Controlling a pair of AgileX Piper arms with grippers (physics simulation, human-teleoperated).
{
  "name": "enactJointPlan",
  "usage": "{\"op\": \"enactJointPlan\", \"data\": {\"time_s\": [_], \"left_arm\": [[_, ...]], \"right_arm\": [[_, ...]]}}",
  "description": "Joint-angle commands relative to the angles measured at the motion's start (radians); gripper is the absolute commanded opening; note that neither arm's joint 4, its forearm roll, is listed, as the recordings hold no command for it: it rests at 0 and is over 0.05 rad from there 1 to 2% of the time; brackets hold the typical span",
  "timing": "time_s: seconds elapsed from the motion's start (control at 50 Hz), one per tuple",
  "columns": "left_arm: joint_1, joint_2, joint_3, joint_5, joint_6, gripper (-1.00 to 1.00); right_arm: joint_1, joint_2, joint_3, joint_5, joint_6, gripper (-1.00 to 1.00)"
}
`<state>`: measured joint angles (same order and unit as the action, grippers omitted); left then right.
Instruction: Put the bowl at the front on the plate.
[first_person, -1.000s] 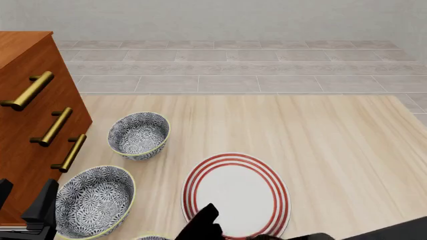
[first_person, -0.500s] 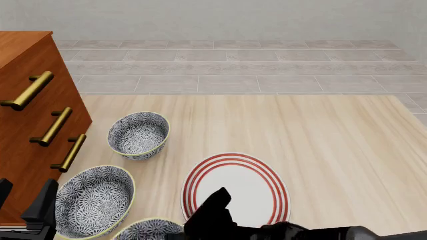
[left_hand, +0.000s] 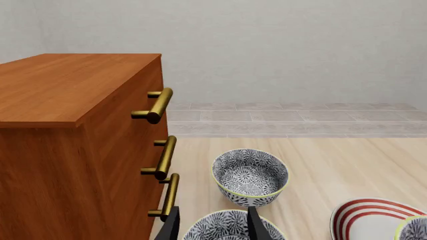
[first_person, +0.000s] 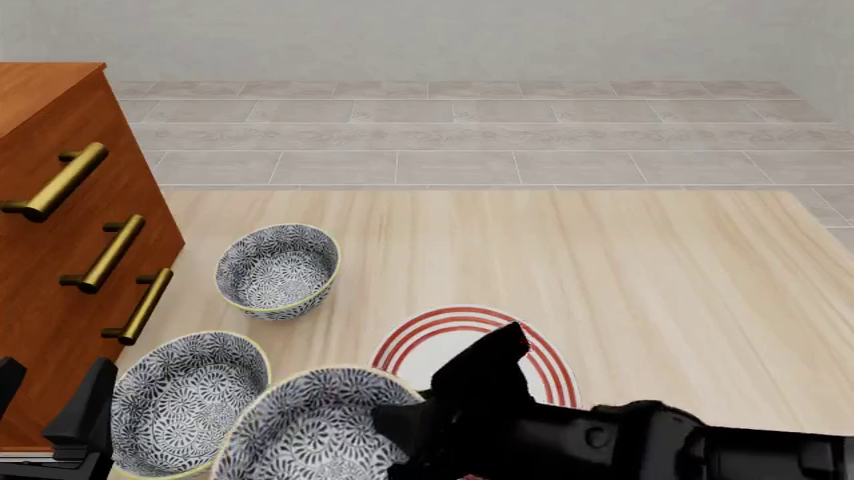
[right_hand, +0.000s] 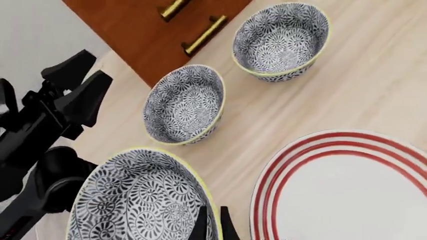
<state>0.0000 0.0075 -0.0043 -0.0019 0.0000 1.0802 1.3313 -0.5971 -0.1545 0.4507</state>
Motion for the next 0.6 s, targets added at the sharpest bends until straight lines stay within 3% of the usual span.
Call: {"op": "enactJointPlan", "data": {"time_s": [0.02, 0.14, 0.44, 0.6], "left_arm": [[0.000, 0.000, 0.000, 0.000, 0.000, 1.00], [0.000, 0.000, 0.000, 0.000, 0.000, 1.00], [0.000, 0.000, 0.000, 0.000, 0.000, 1.00], [0.000, 0.000, 0.000, 0.000, 0.000, 1.00]], "right_arm": [[-0.068, -0.101, 0.001, 0.063, 0.077, -1.00], [-0.108, -0.137, -0.011, 0.104, 0.079, -1.00], [-0.290, -0.196, -0.092, 0.299, -0.008, -1.00], [-0.339, -0.191, -0.129, 0.361, -0.028, -1.00]]}}
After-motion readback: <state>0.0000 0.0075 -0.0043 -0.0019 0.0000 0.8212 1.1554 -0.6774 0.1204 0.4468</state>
